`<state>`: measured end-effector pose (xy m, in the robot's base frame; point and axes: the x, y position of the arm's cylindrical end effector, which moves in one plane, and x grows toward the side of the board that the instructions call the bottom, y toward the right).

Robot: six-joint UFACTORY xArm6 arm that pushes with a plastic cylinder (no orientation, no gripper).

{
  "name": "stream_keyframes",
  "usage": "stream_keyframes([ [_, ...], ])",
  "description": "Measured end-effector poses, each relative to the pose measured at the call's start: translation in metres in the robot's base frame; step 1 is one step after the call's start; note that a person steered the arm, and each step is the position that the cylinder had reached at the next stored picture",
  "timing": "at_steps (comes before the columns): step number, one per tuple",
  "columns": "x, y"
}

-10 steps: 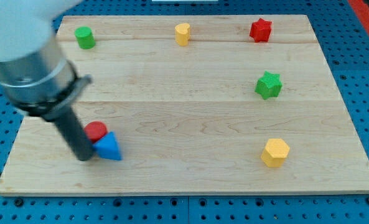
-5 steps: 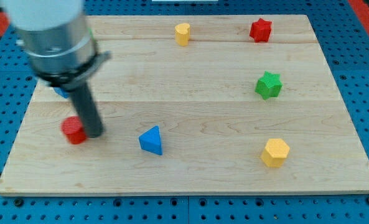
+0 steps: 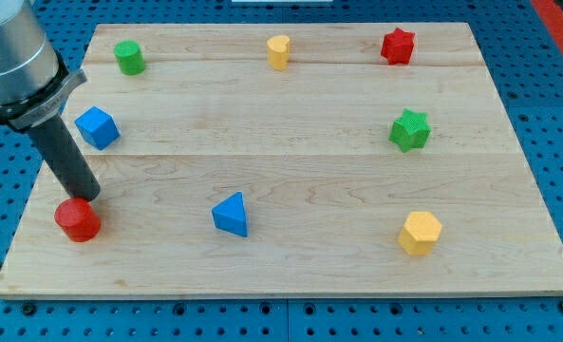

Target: Put red circle and the triangle in a horizontal line

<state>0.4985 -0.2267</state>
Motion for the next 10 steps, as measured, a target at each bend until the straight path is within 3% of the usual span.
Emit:
stream_keyframes([
  [1, -0.004, 0.042],
  [2, -0.020, 0.121],
  [3, 0.006, 0.132],
  [4, 0.020, 0.192],
  [5, 0.011, 0.180],
  [7, 0.023, 0.309],
  [8, 0.071, 0.262],
  [9, 0.067, 0.254],
  [10, 0.053, 0.207],
])
